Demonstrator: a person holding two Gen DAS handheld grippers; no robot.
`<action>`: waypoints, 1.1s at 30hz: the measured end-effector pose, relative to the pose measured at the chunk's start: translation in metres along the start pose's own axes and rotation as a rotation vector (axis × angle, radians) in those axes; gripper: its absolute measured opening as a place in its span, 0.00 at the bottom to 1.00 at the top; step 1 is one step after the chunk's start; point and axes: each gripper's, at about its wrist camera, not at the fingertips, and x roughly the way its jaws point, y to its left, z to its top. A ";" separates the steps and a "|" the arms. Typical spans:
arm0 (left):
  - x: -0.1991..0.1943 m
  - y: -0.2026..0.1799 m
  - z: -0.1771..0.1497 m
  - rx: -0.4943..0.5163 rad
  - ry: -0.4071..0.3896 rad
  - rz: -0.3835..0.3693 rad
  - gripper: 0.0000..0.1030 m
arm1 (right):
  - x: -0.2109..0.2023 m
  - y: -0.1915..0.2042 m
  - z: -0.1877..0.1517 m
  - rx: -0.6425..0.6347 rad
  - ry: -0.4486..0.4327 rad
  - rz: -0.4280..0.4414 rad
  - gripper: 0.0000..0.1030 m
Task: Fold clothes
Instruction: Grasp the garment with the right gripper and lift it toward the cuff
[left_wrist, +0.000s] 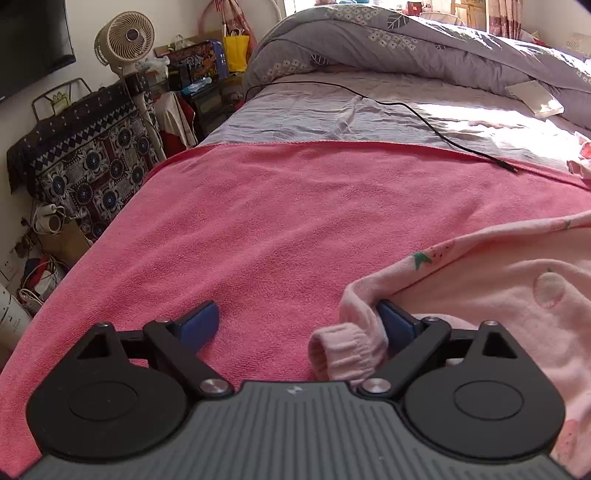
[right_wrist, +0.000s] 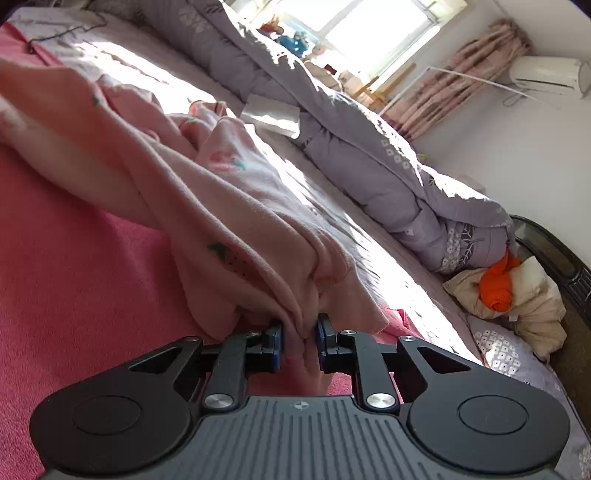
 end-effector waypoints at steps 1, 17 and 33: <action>0.001 0.001 -0.001 -0.007 -0.004 -0.002 1.00 | -0.004 -0.010 0.003 0.043 -0.027 -0.017 0.19; 0.003 0.011 -0.004 -0.056 -0.018 -0.037 1.00 | -0.180 -0.121 0.010 0.190 -0.239 0.019 0.26; 0.002 0.012 -0.006 -0.065 -0.028 -0.047 1.00 | -0.140 -0.162 0.004 0.454 -0.106 0.333 1.00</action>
